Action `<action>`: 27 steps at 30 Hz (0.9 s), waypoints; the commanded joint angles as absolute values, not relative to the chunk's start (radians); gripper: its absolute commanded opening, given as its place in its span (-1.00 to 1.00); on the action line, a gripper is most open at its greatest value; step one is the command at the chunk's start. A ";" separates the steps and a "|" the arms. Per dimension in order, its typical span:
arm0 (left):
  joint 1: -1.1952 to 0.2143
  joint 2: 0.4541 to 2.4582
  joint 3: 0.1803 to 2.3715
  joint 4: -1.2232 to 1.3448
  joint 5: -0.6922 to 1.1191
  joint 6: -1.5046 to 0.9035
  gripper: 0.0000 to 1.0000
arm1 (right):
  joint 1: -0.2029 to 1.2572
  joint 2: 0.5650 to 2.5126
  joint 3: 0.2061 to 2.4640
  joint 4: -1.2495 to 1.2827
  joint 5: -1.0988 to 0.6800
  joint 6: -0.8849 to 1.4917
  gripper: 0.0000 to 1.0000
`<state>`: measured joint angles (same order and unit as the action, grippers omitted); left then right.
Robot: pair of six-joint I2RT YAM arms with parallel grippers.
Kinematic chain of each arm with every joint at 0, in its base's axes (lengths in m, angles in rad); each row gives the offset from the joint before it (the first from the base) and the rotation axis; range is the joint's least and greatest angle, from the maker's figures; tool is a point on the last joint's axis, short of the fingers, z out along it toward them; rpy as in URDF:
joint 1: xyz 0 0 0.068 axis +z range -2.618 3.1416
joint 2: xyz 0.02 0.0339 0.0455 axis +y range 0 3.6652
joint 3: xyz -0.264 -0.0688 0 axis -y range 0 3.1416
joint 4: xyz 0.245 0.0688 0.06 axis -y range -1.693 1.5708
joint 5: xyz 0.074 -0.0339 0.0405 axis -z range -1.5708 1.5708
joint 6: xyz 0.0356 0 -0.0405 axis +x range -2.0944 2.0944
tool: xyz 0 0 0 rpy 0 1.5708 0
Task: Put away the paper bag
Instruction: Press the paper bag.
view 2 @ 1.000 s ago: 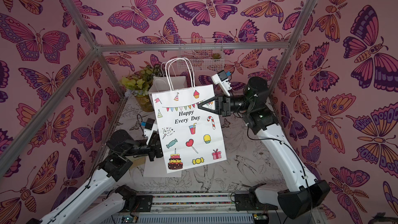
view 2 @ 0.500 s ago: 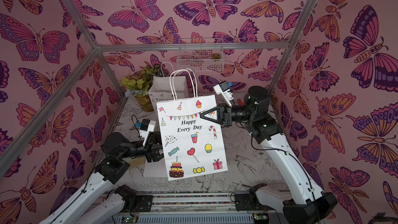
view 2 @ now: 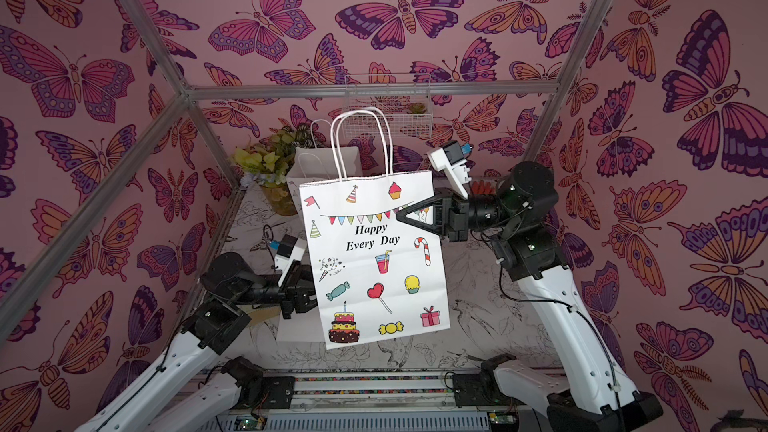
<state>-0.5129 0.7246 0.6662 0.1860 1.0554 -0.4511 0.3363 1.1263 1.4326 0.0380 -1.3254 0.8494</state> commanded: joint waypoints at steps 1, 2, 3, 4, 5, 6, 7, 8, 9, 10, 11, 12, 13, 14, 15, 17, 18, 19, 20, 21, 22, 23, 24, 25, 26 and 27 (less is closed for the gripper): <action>-0.518 0.702 0.694 0.114 1.060 -0.397 -0.66 | 0.328 1.119 1.445 0.072 -1.347 0.867 -1.00; -0.518 0.699 0.695 0.105 1.055 -0.392 -0.76 | 0.327 1.117 1.445 0.072 -1.348 0.867 -1.00; -0.518 0.698 0.697 0.100 1.052 -0.388 -0.82 | 0.325 1.117 1.444 0.072 -1.347 0.868 -1.00; -0.518 0.698 0.696 0.097 1.049 -0.388 -0.86 | 0.324 1.117 1.444 0.072 -1.348 0.870 -1.00; -0.518 0.698 0.698 0.097 1.049 -0.387 -0.89 | 0.322 1.117 1.445 0.071 -1.348 0.871 -1.00; -0.519 0.698 0.700 0.096 1.049 -0.388 -0.92 | 0.319 1.117 1.447 0.071 -1.350 0.873 -1.00; -0.518 0.699 0.699 0.095 1.049 -0.388 -0.95 | 0.318 1.115 1.447 0.070 -1.350 0.872 -1.00; -0.518 0.700 0.701 0.093 1.049 -0.388 -0.98 | 0.316 1.115 1.447 0.071 -1.350 0.873 -1.00; -0.518 0.701 0.702 0.088 1.049 -0.387 -0.98 | 0.314 1.114 1.447 0.070 -1.351 0.873 -1.00; -0.518 0.701 0.703 0.079 1.048 -0.382 -0.99 | 0.311 1.114 1.447 0.068 -1.351 0.872 -1.00; -0.518 0.701 0.705 0.072 1.046 -0.378 -0.97 | 0.309 1.114 1.447 0.066 -1.352 0.872 -1.00; -0.518 0.700 0.706 0.069 1.044 -0.376 -0.92 | 0.308 1.114 1.445 0.064 -1.353 0.871 -1.00; -0.518 0.697 0.706 0.065 1.038 -0.373 -0.70 | 0.310 1.113 1.444 0.059 -1.352 0.867 -1.00; -0.518 0.694 0.706 0.063 1.035 -0.371 -0.44 | 0.309 1.111 1.443 0.053 -1.353 0.864 -1.00; -0.518 0.690 0.707 0.061 1.028 -0.371 -0.23 | 0.310 1.108 1.441 0.047 -1.353 0.857 -1.00; -0.518 0.676 0.710 0.061 1.000 -0.370 0.14 | 0.309 1.105 1.437 -0.002 -1.346 0.821 -1.00; -0.518 0.666 0.713 0.063 0.974 -0.370 0.23 | 0.309 1.102 1.434 -0.038 -1.341 0.793 -1.00; -0.518 0.655 0.716 0.082 0.935 -0.379 0.34 | 0.311 1.103 1.428 -0.085 -1.333 0.756 -1.00; -0.518 0.647 0.710 0.126 0.896 -0.406 0.46 | 0.313 1.101 1.414 -0.121 -1.333 0.727 -1.00; -0.518 0.641 0.704 0.165 0.869 -0.432 0.55 | 0.317 1.098 1.395 -0.131 -1.333 0.714 -1.00; -0.518 0.640 0.696 0.222 0.843 -0.470 0.65 | 0.324 1.091 1.368 -0.129 -1.332 0.712 -1.00; -0.518 0.641 0.687 0.284 0.827 -0.509 0.74 | 0.330 1.084 1.340 -0.120 -1.330 0.712 -1.00; -0.518 0.643 0.676 0.337 0.813 -0.544 0.76 | 0.334 1.078 1.320 -0.113 -1.329 0.712 -1.00; -0.518 0.639 0.670 0.375 0.788 -0.572 0.77 | 0.339 1.068 1.298 -0.106 -1.324 0.710 -1.00; -0.518 0.632 0.669 0.395 0.764 -0.589 0.81 | 0.340 1.058 1.282 -0.105 -1.322 0.706 -1.00; -0.518 0.624 0.665 0.411 0.750 -0.602 0.83 | 0.339 1.051 1.272 -0.104 -1.319 0.703 -1.00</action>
<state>-0.5175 0.6430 0.6884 0.2638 0.8375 -0.5133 0.3305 1.0756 1.2922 -0.0952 -1.3262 0.7429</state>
